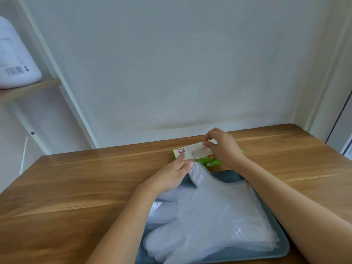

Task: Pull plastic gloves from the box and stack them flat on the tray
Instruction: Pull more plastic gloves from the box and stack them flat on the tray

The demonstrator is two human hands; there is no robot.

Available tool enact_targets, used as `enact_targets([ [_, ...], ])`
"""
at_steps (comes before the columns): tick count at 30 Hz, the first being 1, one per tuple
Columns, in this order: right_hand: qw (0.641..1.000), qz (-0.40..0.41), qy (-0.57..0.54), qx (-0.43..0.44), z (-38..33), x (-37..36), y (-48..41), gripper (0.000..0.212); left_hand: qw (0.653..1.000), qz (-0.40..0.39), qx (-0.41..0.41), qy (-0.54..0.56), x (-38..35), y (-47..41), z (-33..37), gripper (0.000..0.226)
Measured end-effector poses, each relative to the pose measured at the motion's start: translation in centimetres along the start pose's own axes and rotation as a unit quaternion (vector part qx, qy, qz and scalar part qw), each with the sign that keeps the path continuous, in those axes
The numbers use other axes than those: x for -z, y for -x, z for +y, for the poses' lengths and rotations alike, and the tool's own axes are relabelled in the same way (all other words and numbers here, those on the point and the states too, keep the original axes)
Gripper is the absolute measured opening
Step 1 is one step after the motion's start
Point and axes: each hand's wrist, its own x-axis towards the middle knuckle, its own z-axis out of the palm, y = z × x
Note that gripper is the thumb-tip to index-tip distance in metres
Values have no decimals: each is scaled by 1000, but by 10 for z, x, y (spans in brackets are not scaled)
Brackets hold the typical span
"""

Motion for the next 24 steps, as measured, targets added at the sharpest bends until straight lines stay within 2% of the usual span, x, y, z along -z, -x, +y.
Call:
enact_targets([
  [2,999,28,-32,-3,-5,6,0,8,1000,0,-1,2,0,0,0,45],
  [4,990,78,-112,-42,-11,15,-3,12,1000,1,-3,4,-1,0,-1,43],
  [6,960,121,-237,-84,-20,28,-8,19,1000,5,-2,-2,-1,0,-1,42],
  [8,923,128,-347,-108,-32,43,-10,21,1000,-5,2,4,1,-1,-1,44],
  [12,871,105,-463,-123,-64,69,0,19,999,-26,20,12,9,-1,-2,50],
  [13,868,86,-474,-121,-71,74,4,19,1000,-15,20,7,11,-1,-2,52],
  [15,872,25,-474,-119,-82,80,12,20,997,55,11,50,13,0,4,53],
  [17,878,-37,-460,-127,-90,80,22,20,977,105,-9,185,20,8,18,62],
  [20,885,-92,-431,-148,-93,77,36,20,914,60,-81,393,31,20,33,92],
  [22,888,-118,-416,-157,-93,76,42,19,905,44,-116,406,33,32,43,90],
  [24,882,-135,-420,-166,-94,79,49,16,923,43,-123,362,24,44,49,69],
])
